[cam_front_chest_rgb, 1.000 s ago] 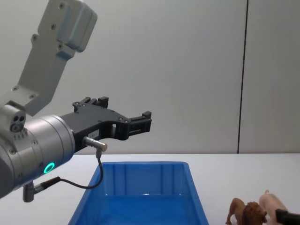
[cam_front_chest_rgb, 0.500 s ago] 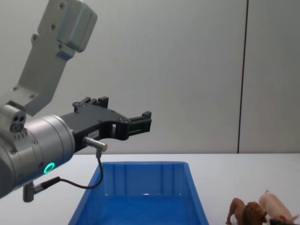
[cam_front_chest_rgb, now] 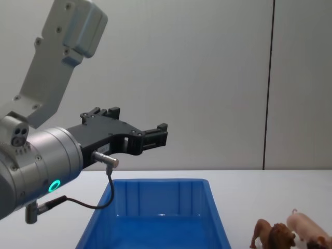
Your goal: Pick up the two dolls from the table and place them into the box.
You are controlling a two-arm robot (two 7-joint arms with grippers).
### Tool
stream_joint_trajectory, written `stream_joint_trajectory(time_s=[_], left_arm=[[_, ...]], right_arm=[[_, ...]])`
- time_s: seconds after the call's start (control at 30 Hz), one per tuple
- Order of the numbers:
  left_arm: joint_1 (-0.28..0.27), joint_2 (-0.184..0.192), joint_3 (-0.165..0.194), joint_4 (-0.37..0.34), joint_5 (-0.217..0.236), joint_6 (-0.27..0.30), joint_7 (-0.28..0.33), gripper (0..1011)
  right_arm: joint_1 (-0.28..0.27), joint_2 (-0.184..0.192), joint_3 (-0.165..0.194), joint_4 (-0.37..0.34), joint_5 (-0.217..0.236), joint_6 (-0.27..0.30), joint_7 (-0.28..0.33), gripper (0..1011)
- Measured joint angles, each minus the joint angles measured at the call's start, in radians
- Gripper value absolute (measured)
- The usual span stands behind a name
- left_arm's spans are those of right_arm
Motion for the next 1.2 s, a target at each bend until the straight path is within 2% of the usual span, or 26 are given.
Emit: stream_joint_trajectory(time_s=[0.03,0.27,0.53,0.83,1.1,1.2], left_arm=[[0.0,0.0,0.0,0.0,0.0,0.0,0.0,1001],[0.0,0.0,0.0,0.0,0.0,0.0,0.0,1001],[0.0,0.0,0.0,0.0,0.0,0.0,0.0,1001],[0.0,0.0,0.0,0.0,0.0,0.0,0.0,1001],[0.0,0.0,0.0,0.0,0.0,0.0,0.0,1001],[0.0,0.0,0.0,0.0,0.0,0.0,0.0,1001]], right_arm=[[0.003,-0.002,0.0,0.004,-0.001,0.0,-0.005,361],[0.009,-0.009,0.0,0.011,-0.006,-0.011,-0.026,234],[0.017,-0.013,0.0,-0.001,-0.03,-0.053,-0.046,229],[0.04,-0.02,-0.002,-0.037,-0.069,-0.098,-0.033,229],[0.093,-0.037,-0.009,-0.068,-0.109,-0.122,0.029,229],[0.123,-0.048,-0.014,-0.073,-0.124,-0.122,0.071,229]])
